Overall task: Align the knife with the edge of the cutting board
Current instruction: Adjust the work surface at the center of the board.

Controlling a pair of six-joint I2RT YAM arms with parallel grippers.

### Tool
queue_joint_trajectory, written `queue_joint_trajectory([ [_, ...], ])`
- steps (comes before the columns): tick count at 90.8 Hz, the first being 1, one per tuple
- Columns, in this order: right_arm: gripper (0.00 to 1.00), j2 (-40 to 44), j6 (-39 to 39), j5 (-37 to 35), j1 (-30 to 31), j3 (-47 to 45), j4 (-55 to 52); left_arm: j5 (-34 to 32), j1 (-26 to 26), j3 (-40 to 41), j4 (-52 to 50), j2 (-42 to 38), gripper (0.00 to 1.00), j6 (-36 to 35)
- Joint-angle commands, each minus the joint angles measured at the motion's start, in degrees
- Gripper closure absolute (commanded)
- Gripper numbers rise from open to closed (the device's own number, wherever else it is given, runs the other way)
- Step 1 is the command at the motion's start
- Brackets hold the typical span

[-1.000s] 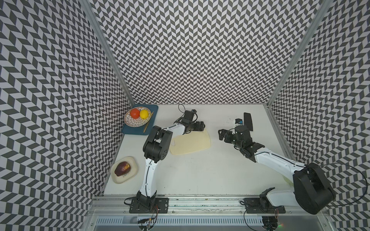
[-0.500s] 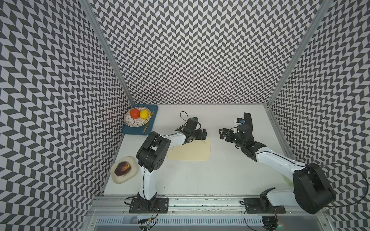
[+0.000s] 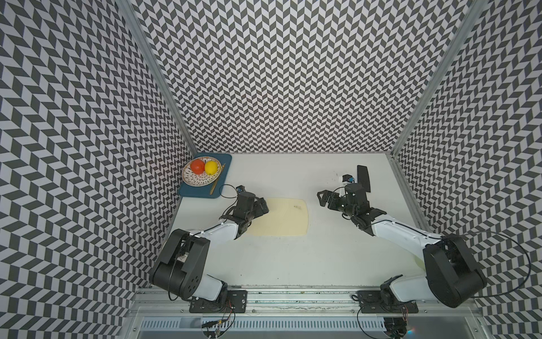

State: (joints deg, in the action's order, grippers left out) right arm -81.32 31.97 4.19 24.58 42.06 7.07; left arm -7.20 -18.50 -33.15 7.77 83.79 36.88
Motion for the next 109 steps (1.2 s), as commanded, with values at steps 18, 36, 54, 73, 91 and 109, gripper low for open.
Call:
queue_joint_trajectory([
  [18, 0.0, -1.7, -0.5, 2.6, 0.7, 0.1, 1.4, 5.8, 1.6, 0.4, 5.8, 4.1, 0.0, -0.4],
  [36, 0.0, 0.2, -0.3, 2.9, 1.2, -3.4, 0.4, 12.6, 1.2, 1.9, 9.5, 6.6, 0.0, 1.3],
  [54, 0.0, 3.4, 0.8, 4.1, 1.2, -8.5, -1.4, 10.9, -3.9, 1.5, 9.7, 6.7, 0.0, 4.6],
  [73, 0.05, -0.6, 1.8, 9.5, 1.3, -13.6, 3.0, 10.5, -6.5, 2.5, 11.3, 5.8, 0.0, 7.3],
  [91, 0.05, -6.6, 0.9, 10.8, 1.4, -10.5, 3.7, 10.5, -9.5, 2.0, 12.2, 7.7, 0.0, 8.1],
  [109, 0.05, -7.8, 0.7, 10.4, 1.3, -8.6, 3.4, 10.9, -10.9, 2.4, 14.2, 9.3, 0.0, 9.1],
])
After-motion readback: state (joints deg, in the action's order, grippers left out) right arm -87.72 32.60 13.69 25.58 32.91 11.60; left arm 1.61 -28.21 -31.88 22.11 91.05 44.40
